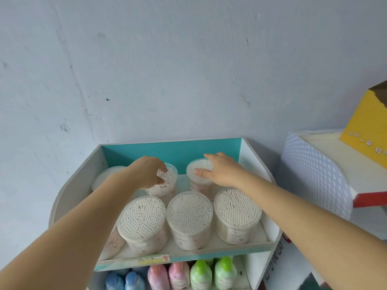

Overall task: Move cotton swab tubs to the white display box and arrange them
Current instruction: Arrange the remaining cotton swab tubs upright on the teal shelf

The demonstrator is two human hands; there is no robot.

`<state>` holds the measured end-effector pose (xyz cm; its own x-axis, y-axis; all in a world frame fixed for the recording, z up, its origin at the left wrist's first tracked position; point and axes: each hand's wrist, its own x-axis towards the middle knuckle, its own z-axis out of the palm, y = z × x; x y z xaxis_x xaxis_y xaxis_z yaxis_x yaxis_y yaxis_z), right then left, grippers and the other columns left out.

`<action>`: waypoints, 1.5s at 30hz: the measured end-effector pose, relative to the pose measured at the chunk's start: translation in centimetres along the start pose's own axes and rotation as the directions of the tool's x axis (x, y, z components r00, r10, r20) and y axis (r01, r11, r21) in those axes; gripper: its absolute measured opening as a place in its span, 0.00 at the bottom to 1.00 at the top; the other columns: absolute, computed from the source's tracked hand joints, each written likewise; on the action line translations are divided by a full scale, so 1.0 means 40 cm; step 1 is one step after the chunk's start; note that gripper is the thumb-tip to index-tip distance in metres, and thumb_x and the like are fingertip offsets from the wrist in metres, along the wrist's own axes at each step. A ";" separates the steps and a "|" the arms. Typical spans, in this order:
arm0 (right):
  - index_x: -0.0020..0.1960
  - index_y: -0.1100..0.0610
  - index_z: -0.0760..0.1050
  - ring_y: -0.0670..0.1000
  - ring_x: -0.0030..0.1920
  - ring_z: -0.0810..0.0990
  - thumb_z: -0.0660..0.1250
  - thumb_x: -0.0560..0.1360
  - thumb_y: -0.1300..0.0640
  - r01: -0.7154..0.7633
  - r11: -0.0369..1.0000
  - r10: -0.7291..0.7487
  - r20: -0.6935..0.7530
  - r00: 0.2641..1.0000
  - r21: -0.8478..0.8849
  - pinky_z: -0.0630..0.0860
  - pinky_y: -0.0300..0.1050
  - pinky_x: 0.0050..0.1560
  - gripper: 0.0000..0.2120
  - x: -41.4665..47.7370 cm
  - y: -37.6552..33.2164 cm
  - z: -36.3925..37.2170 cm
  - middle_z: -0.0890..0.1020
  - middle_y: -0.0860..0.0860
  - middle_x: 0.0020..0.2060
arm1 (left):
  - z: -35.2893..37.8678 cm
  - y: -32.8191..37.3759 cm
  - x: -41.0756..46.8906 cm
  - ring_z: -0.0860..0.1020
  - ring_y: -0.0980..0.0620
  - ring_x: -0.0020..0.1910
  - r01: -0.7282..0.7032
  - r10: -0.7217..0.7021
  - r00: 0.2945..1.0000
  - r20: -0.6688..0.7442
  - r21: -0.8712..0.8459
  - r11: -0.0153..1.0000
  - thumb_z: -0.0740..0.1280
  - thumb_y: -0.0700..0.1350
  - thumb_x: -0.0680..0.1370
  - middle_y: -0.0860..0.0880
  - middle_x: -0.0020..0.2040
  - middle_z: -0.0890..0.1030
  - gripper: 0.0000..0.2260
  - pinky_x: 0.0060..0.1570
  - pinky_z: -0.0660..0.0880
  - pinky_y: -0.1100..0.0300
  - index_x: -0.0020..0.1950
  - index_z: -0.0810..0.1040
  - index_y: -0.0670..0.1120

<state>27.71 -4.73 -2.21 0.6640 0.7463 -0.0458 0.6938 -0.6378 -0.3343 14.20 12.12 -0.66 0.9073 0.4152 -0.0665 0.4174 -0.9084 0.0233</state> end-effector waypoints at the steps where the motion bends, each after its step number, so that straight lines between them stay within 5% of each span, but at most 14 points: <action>1: 0.77 0.52 0.54 0.59 0.73 0.61 0.60 0.73 0.33 0.008 1.000 -0.008 -0.007 1.000 0.023 0.62 0.57 0.71 0.40 -0.017 0.005 -0.009 0.60 0.56 0.74 | 0.005 0.001 -0.003 0.69 0.50 0.67 0.002 -0.002 1.000 -0.020 -0.012 1.000 0.67 0.47 0.77 0.52 0.68 0.73 0.18 0.66 0.65 0.54 0.67 0.72 0.51; 9: 0.76 0.53 0.55 0.56 0.75 0.58 0.63 0.75 0.41 -0.009 0.998 0.017 -0.115 0.993 0.068 0.58 0.52 0.72 0.36 -0.203 0.011 -0.043 0.59 0.54 0.75 | 0.016 0.072 -0.108 0.72 0.50 0.66 -0.144 0.080 0.957 -0.279 -0.216 0.966 0.65 0.50 0.78 0.52 0.67 0.74 0.17 0.64 0.69 0.51 0.66 0.73 0.52; 19: 0.76 0.53 0.57 0.51 0.74 0.60 0.67 0.75 0.45 -0.042 0.987 0.062 -0.130 0.990 0.153 0.59 0.49 0.73 0.35 -0.474 0.071 -0.021 0.62 0.50 0.74 | 0.014 0.270 -0.206 0.75 0.49 0.62 -0.307 0.242 0.924 -0.295 -0.199 0.931 0.64 0.53 0.77 0.52 0.67 0.75 0.18 0.60 0.72 0.53 0.67 0.72 0.54; 27: 0.76 0.51 0.56 0.49 0.74 0.60 0.66 0.76 0.49 0.044 0.988 -0.015 -0.193 0.981 0.145 0.59 0.47 0.72 0.32 -0.497 0.138 -0.098 0.61 0.47 0.75 | -0.001 0.262 -0.020 0.66 0.45 0.70 -0.110 0.090 0.988 -0.125 -0.163 0.981 0.64 0.52 0.77 0.47 0.72 0.68 0.26 0.69 0.63 0.52 0.73 0.64 0.47; 33: 0.75 0.52 0.59 0.48 0.72 0.61 0.65 0.77 0.54 0.192 0.973 -0.155 -0.258 0.954 0.125 0.59 0.43 0.72 0.29 -0.439 0.218 -0.152 0.63 0.48 0.73 | 0.065 0.267 0.077 0.53 0.37 0.75 0.043 -0.034 0.996 0.077 -0.115 0.992 0.63 0.61 0.76 0.41 0.77 0.51 0.30 0.73 0.52 0.45 0.75 0.56 0.58; 36: 0.75 0.52 0.60 0.48 0.72 0.61 0.64 0.77 0.55 0.268 0.958 -0.233 -0.269 0.935 0.103 0.57 0.42 0.71 0.28 -0.408 0.246 -0.172 0.64 0.48 0.73 | 0.074 0.267 0.093 0.54 0.41 0.75 0.057 -0.056 0.998 0.031 -0.024 0.998 0.60 0.64 0.75 0.41 0.75 0.59 0.28 0.71 0.51 0.49 0.73 0.58 0.60; 40: 0.74 0.52 0.62 0.48 0.72 0.62 0.65 0.77 0.55 0.348 0.932 -0.309 -0.286 0.907 0.096 0.61 0.46 0.72 0.27 -0.357 0.259 -0.181 0.65 0.48 0.72 | 0.055 0.293 0.094 0.72 0.48 0.63 0.097 -0.097 0.995 -0.002 0.021 0.995 0.61 0.66 0.73 0.48 0.60 0.78 0.27 0.63 0.58 0.53 0.69 0.63 0.56; 45: 0.73 0.53 0.63 0.49 0.71 0.64 0.65 0.77 0.55 0.391 0.914 -0.352 -0.268 0.897 0.107 0.62 0.47 0.72 0.26 -0.325 0.281 -0.169 0.67 0.49 0.71 | 0.062 0.343 0.083 0.73 0.44 0.63 0.296 -0.294 0.952 -0.087 0.008 0.955 0.59 0.70 0.70 0.48 0.63 0.76 0.34 0.60 0.66 0.54 0.69 0.64 0.52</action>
<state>28.74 -22.88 0.99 0.4255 0.8429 0.3292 0.8642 -0.2706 -0.4241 22.80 0.91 -3.02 0.7452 0.6666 0.0171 0.6667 -0.7453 -0.0053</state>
